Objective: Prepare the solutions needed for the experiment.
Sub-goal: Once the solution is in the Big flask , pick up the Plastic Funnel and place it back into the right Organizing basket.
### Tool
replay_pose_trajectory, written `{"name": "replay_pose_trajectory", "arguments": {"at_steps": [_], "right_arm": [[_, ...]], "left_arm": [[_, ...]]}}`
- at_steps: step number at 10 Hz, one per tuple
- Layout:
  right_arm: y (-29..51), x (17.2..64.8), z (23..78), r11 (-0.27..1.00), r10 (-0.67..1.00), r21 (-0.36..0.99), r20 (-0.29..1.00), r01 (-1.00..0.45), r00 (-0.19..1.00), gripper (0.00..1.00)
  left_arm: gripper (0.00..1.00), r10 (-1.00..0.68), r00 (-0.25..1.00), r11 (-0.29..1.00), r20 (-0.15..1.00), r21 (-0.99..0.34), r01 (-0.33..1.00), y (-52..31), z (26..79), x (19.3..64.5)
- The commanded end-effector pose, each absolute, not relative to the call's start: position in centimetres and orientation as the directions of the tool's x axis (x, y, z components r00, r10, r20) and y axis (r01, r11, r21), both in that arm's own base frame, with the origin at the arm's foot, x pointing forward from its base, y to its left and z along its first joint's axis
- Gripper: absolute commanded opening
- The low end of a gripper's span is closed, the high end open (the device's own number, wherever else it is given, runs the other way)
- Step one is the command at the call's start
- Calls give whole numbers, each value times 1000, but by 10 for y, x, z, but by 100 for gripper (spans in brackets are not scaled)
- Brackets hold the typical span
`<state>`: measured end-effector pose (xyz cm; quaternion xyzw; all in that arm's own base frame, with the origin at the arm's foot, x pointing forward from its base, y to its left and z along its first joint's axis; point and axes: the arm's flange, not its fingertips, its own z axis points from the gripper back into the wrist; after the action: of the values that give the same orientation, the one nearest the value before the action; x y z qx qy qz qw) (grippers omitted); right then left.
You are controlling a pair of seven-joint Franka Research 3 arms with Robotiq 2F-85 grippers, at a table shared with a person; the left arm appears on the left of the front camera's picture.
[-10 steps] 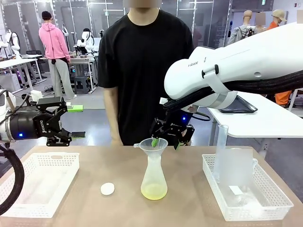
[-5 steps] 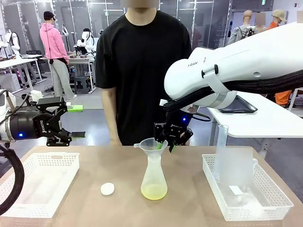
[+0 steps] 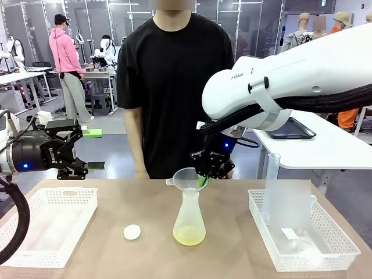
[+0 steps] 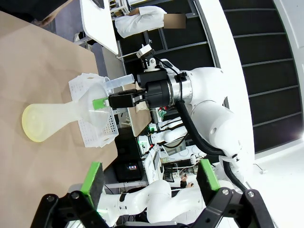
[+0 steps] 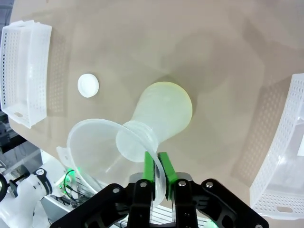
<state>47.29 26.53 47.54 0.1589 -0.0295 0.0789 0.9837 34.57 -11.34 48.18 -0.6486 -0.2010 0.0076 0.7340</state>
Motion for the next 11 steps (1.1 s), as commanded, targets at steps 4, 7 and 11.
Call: {"name": "replay_pose_trajectory", "arguments": {"at_steps": [4, 7, 11], "right_arm": [[267, 475, 474, 951, 116, 284, 47, -124, 992, 0], [267, 474, 478, 940, 101, 321, 61, -116, 993, 0], [267, 470, 489, 919, 111, 373, 72, -130, 991, 0]], "left_arm": [[100, 285, 918, 130, 276, -960, 249, -117, 481, 343], [100, 285, 918, 130, 276, -960, 249, -117, 481, 343], [100, 285, 918, 130, 276, -960, 249, -117, 481, 343]]}}
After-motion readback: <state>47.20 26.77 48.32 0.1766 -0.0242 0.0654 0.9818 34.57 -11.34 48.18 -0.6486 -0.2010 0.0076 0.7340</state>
